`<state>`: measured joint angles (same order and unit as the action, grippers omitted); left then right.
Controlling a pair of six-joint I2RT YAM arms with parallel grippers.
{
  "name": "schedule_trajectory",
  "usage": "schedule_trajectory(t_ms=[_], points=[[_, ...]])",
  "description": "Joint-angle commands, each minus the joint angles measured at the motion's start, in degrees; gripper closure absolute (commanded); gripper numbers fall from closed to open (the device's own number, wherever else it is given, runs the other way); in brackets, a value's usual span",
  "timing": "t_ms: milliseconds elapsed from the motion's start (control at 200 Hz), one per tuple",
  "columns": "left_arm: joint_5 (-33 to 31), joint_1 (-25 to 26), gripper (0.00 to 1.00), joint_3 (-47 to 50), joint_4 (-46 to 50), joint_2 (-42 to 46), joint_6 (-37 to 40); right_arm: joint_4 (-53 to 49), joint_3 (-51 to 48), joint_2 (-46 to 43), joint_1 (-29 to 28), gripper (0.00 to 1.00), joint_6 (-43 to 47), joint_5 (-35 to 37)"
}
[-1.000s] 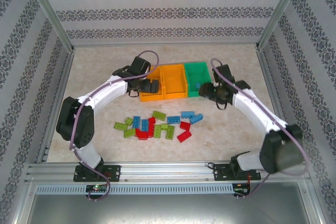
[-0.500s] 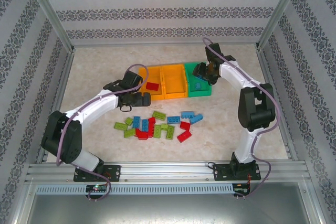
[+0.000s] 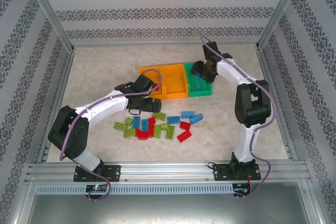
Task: Sort the legos into containers by color
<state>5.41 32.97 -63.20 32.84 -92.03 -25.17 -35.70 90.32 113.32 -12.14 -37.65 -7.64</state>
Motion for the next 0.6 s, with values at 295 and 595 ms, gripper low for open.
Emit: schedule_trajectory(t_ms=[295,595], points=[[6.02,3.41,0.07,-3.77,2.31,-5.91,4.76,-0.97,0.25,0.47,-0.41,0.19,-2.06,-0.43],[6.59,4.71,0.08,-4.48,2.14,-8.29,6.26,0.55,-2.05,-4.81,-0.42,0.15,-1.47,-0.27]])
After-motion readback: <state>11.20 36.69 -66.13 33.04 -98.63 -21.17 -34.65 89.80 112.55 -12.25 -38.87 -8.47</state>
